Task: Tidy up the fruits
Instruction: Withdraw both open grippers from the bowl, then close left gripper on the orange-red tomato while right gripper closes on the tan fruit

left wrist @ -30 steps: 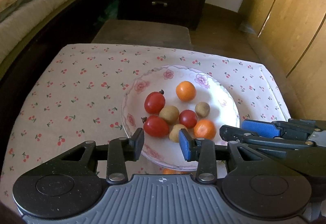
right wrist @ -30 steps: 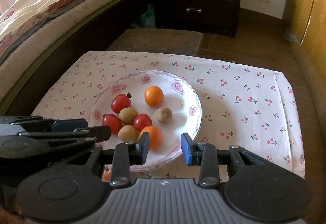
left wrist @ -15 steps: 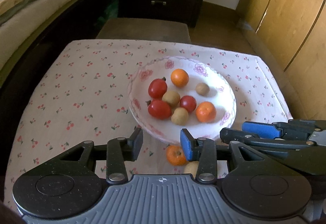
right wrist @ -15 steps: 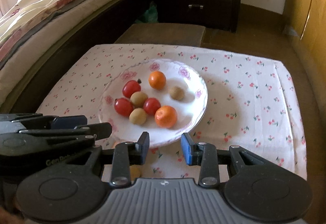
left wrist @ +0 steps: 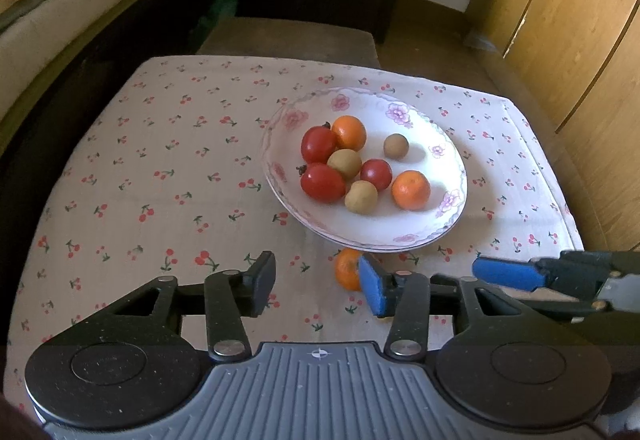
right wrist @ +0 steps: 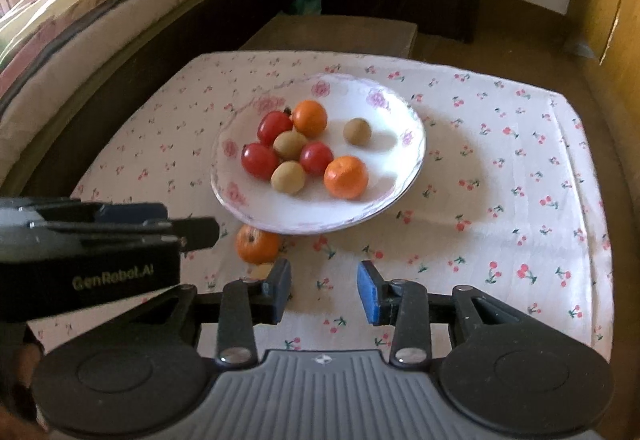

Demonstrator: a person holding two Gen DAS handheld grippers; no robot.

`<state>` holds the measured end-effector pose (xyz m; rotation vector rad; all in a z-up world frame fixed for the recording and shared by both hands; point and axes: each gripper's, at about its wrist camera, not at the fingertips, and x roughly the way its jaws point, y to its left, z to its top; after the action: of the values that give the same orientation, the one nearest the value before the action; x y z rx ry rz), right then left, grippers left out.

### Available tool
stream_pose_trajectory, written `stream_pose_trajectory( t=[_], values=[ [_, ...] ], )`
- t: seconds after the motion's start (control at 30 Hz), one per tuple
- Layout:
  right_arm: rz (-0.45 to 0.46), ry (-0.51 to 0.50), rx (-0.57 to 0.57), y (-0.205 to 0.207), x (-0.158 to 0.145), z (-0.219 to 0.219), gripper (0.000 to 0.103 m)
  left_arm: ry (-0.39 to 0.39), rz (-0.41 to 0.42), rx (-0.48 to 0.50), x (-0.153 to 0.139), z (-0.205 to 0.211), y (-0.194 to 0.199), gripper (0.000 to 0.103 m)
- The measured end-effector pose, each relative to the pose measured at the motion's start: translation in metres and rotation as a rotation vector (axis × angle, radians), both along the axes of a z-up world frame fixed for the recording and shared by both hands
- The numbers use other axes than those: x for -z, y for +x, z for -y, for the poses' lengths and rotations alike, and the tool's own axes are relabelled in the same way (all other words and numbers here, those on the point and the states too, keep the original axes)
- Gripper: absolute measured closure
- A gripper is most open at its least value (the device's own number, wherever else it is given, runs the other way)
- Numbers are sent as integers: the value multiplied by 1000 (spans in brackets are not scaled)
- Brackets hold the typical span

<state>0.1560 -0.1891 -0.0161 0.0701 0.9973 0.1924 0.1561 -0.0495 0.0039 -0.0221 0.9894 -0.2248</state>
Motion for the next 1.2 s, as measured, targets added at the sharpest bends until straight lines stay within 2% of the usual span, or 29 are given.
stream_pose_trajectory(
  t=[0.43, 0.63, 0.67, 1.1, 1.2],
  values=[
    [-56, 36, -83, 13, 22, -29, 65, -30, -7, -33, -1, -13, 5, 45],
    [-61, 11, -97, 17, 32, -35, 67, -35, -22, -38, 3, -15, 7, 45],
    [-58, 8, -97, 16, 31, -34, 73, -36, -23, -34, 4, -14, 8, 45],
    [-73, -16, -61, -7, 24, 2, 73, -80, -87, -14, 18, 10, 14, 44],
    [-77, -15, -44, -10, 26, 12, 73, -61, -85, 5, 21, 23, 16, 43]
  ],
)
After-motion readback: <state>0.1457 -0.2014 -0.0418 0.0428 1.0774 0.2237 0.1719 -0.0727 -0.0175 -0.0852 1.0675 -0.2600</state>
